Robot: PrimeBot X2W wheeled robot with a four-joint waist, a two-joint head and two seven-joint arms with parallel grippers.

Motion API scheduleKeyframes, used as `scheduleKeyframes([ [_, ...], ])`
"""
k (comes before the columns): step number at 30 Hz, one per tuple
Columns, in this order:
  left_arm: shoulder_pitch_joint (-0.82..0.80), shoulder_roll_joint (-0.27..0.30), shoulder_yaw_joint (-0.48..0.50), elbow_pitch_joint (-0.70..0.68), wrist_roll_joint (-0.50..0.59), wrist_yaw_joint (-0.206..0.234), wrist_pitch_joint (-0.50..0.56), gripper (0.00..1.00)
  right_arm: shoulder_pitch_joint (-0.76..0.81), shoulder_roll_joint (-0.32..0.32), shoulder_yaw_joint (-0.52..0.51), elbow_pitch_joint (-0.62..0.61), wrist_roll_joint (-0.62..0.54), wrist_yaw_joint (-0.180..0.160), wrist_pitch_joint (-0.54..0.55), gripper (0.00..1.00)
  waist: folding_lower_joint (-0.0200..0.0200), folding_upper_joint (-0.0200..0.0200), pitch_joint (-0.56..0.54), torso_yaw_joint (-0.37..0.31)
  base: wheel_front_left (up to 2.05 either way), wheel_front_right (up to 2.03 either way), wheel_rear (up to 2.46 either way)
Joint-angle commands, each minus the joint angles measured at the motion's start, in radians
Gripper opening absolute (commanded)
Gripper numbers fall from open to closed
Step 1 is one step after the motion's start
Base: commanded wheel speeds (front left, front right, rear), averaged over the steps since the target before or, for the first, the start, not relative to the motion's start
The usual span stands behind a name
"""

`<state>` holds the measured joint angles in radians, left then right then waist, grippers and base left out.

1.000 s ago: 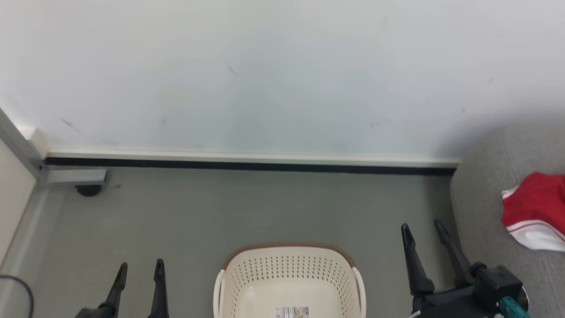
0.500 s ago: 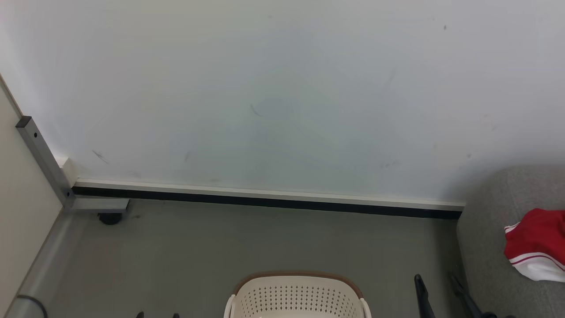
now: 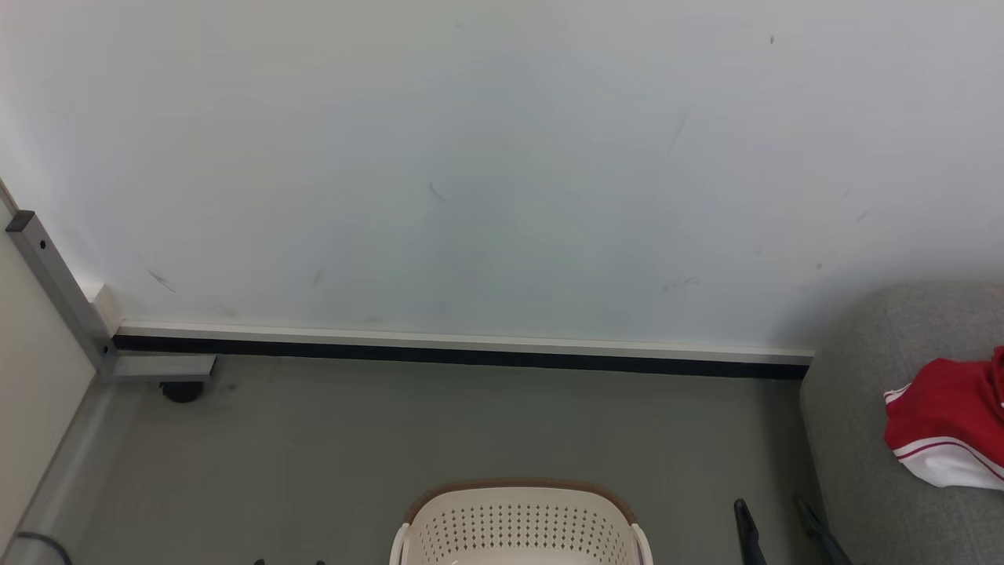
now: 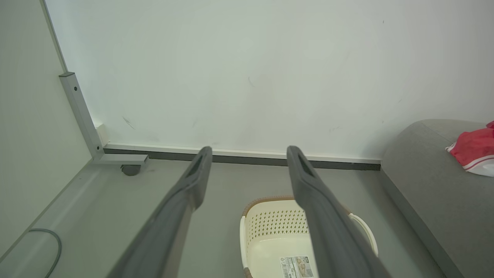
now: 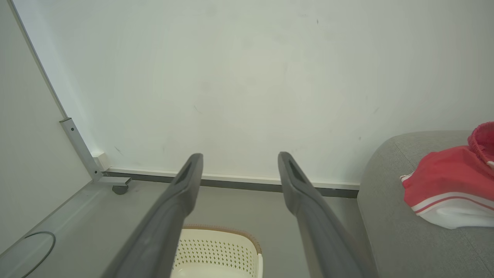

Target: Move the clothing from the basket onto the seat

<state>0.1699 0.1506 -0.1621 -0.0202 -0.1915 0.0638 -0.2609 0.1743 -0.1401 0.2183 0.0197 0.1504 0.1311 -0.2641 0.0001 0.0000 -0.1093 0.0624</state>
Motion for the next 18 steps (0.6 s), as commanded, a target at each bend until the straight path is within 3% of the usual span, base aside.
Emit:
scheduleKeyframes([
  [1, 0.014, -0.004, 0.01, 0.004, 0.01, -0.006, -0.005, 1.0, 0.002, 0.001, 0.003, 0.003, -0.004, -0.001, -0.001, 1.0, -0.0001, 0.0, 0.001, -0.001, 0.0, 0.0, 0.0],
  [6, 0.013, -0.031, 0.036, 0.006, 0.034, -0.032, -0.005, 1.0, -0.001, 0.002, 0.005, 0.004, -0.001, -0.001, -0.001, 1.0, -0.0001, 0.0, 0.003, -0.005, 0.0, 0.0, 0.0],
  [7, 0.0, -0.034, 0.033, 0.006, 0.021, -0.029, 0.0, 0.0, 0.0, 0.003, 0.004, 0.002, 0.001, 0.0, 0.0, 0.0, 0.0, 0.0, 0.003, -0.005, 0.0, 0.0, 0.0],
  [13, 0.009, -0.04, 0.025, 0.056, 0.016, -0.027, 0.005, 0.0, 0.013, 0.006, 0.005, 0.054, 0.005, 0.0, 0.001, 0.0, 0.0, 0.0, 0.004, -0.006, 0.0, 0.0, 0.0],
  [18, -0.008, -0.041, 0.037, 0.066, -0.089, -0.037, 0.025, 0.0, -0.005, 0.005, -0.01, 0.062, 0.115, 0.0, 0.021, 0.0, 0.0, 0.0, 0.008, -0.008, 0.0, 0.0, 0.0],
])
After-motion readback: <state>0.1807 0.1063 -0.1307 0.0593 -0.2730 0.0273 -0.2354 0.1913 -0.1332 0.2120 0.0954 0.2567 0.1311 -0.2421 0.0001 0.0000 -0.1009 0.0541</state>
